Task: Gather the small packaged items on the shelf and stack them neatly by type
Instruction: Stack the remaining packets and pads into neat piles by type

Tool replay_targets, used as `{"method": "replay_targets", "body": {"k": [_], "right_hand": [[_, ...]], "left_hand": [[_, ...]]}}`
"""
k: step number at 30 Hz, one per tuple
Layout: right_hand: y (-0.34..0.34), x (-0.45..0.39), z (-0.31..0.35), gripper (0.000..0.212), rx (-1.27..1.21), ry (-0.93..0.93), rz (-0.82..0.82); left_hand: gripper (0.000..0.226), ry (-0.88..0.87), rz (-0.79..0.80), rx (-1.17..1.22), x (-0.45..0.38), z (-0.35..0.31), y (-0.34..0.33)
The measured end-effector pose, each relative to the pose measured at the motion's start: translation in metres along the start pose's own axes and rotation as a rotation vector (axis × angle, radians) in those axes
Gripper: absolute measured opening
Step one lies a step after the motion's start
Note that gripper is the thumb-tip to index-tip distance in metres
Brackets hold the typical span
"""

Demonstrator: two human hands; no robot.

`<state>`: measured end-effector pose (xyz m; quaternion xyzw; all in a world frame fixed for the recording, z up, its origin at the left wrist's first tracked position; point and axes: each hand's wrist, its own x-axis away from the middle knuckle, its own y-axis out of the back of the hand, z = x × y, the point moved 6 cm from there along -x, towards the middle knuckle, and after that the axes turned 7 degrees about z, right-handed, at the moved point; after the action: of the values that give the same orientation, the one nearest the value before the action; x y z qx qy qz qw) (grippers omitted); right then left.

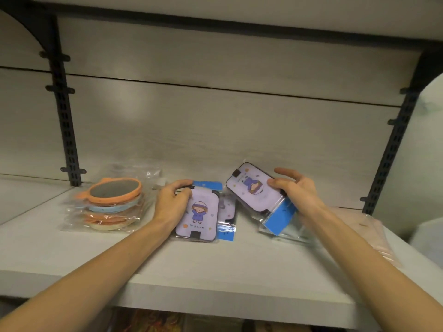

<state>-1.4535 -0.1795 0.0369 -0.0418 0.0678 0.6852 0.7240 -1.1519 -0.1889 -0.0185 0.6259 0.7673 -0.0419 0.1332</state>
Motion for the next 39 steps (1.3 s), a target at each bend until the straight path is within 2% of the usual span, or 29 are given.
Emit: {"method": "replay_targets", "body": {"k": [3,6,10,13,15,17,20,23,26,29,32,35,39], "right_hand": [[0.01,-0.002,0.003,0.036,0.023,0.004,0.034],[-0.001,-0.006,0.007,0.04,0.154,-0.012,0.207],[-0.046,-0.004,0.011,0.034,0.389,-0.014,0.481],[-0.081,-0.014,0.014,0.036,0.487,0.073,0.551],[-0.099,-0.023,0.02,0.041,0.581,0.16,0.556],[-0.114,-0.028,0.023,0.049,0.671,0.212,0.567],[-0.123,-0.038,0.016,0.058,0.683,0.22,0.539],[-0.12,-0.045,0.001,0.062,0.672,0.227,0.474],[-0.102,-0.05,-0.01,0.057,0.641,0.238,0.336],[-0.077,-0.054,-0.018,0.068,0.692,0.142,0.239],[-0.063,-0.044,-0.03,0.084,0.793,0.0,0.265],[-0.06,-0.034,-0.034,0.082,0.843,0.042,0.245],[-0.066,-0.033,-0.027,0.068,0.657,0.153,0.232]], "left_hand": [[0.036,0.025,-0.004,0.05,0.0,0.0,0.0],[0.018,0.065,-0.013,0.09,-0.001,0.0,-0.001],[0.034,0.147,0.074,0.103,0.0,0.001,-0.007],[0.029,0.108,0.122,0.069,0.001,-0.002,-0.011],[0.029,0.072,0.157,0.031,0.001,-0.002,-0.013],[0.042,0.057,0.19,0.01,0.001,-0.001,-0.013],[0.043,0.047,0.151,-0.012,-0.002,0.001,-0.009],[0.047,0.023,0.101,-0.054,-0.005,0.003,-0.004],[0.046,0.027,0.072,-0.028,-0.01,0.008,-0.002],[0.046,0.004,0.041,-0.006,-0.015,0.01,-0.001],[0.054,-0.01,0.013,0.003,-0.017,0.011,0.0],[0.065,-0.029,-0.019,0.01,-0.014,0.008,0.001],[0.057,0.001,0.016,-0.002,-0.014,0.011,0.0]]}}
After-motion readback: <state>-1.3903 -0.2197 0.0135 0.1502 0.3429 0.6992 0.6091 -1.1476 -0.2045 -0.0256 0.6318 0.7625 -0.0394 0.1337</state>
